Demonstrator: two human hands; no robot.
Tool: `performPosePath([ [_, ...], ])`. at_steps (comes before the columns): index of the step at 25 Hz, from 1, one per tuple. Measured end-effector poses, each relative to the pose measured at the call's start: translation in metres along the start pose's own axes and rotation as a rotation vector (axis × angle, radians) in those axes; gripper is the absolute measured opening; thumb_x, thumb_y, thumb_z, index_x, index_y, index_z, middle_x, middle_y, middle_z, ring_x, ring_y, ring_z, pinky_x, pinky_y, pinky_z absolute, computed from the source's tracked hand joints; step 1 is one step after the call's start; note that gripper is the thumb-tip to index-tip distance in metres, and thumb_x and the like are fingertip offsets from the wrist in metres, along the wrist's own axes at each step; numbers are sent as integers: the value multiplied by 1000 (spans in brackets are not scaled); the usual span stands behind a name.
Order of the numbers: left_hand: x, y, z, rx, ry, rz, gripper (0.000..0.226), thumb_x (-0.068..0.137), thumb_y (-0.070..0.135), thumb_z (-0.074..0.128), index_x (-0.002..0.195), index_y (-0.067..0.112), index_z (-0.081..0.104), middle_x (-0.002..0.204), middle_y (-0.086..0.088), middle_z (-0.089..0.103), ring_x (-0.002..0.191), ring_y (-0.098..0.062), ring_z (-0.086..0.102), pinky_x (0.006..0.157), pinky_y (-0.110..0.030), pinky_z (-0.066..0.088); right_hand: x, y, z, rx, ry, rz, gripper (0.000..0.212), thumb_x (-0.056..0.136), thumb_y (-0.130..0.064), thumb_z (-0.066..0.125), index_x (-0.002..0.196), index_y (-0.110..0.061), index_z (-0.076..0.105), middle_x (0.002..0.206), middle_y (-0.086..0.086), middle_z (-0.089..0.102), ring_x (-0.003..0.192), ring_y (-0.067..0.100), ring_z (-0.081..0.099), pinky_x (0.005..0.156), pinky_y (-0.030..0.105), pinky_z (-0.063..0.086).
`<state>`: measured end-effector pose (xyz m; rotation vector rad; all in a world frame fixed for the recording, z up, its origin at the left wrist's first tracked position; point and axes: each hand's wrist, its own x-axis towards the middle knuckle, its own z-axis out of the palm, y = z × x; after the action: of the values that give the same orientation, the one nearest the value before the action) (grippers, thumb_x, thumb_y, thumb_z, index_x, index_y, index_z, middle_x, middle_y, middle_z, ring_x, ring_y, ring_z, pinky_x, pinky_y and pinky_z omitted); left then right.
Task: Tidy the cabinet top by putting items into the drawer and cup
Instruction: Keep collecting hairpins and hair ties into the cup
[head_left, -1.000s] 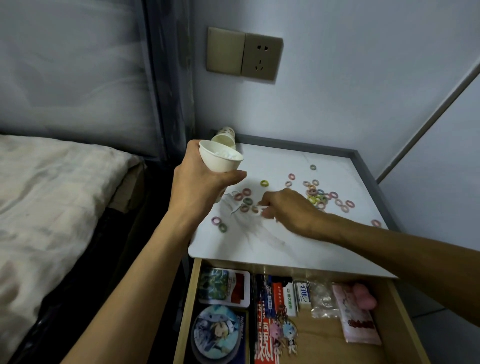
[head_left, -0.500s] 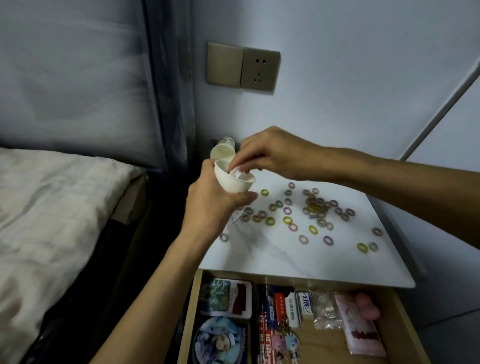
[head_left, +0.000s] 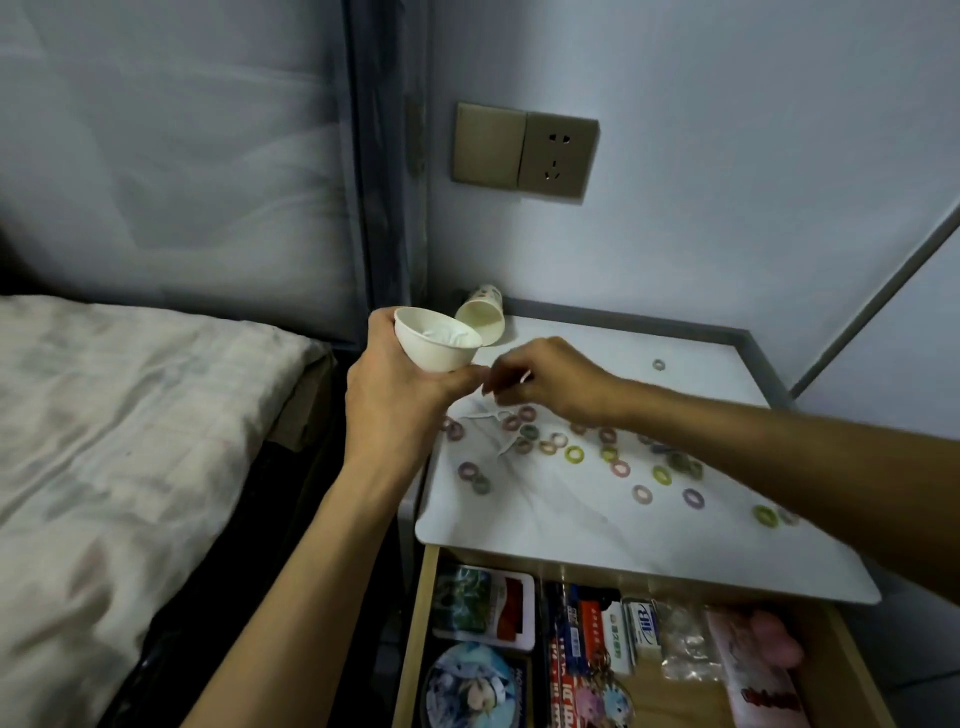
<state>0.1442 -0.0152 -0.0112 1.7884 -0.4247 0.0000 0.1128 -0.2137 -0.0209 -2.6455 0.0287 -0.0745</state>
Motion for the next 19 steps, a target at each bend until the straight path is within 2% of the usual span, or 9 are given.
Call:
performPosePath([
  [2,1,-3,-4,5,18,-1,67,61,34,89,115,25,50,98,9,64,88,-6,61,66,-19,47,-3,14,20,-20,-31,41,19,83,-7,72,99,-17,75,93,-3,74,76,-2,62,70,7,44],
  [6,5,-5,-11,-35,56,-15,66,60,32,90,113,23,51,95,9,65,87,-8,63,70,-27,53,-6,33,39,-173,-186,10,18,79,-21,74,96,-24,73,92,-12,68,80,3,61,77,27,53],
  [12,8,-5,-10,-87,69,-43,68,55,35,91,109,23,52,95,7,66,88,-14,65,78,-43,57,-10,36,44,-266,-231,-15,6,84,-25,69,86,-21,67,92,-7,61,85,7,51,78,31,46],
  [15,8,-5,-10,-89,71,-46,67,56,34,90,109,23,52,95,7,66,89,-15,65,78,-43,57,-9,36,41,-230,-173,50,6,88,-25,59,84,-26,55,83,-6,61,77,14,56,69,34,48],
  [17,8,-5,-11,-85,70,-49,67,57,34,90,110,23,52,94,7,65,89,-14,65,76,-39,57,-4,34,36,-147,-84,80,7,89,-23,57,87,-29,55,83,-9,66,75,15,63,69,34,52],
  [19,8,-4,-11,-83,66,-53,67,57,33,90,111,22,51,94,7,65,89,-14,65,74,-36,56,7,31,30,-113,-35,66,9,89,-14,62,94,-23,62,89,-8,70,77,5,64,72,24,51],
])
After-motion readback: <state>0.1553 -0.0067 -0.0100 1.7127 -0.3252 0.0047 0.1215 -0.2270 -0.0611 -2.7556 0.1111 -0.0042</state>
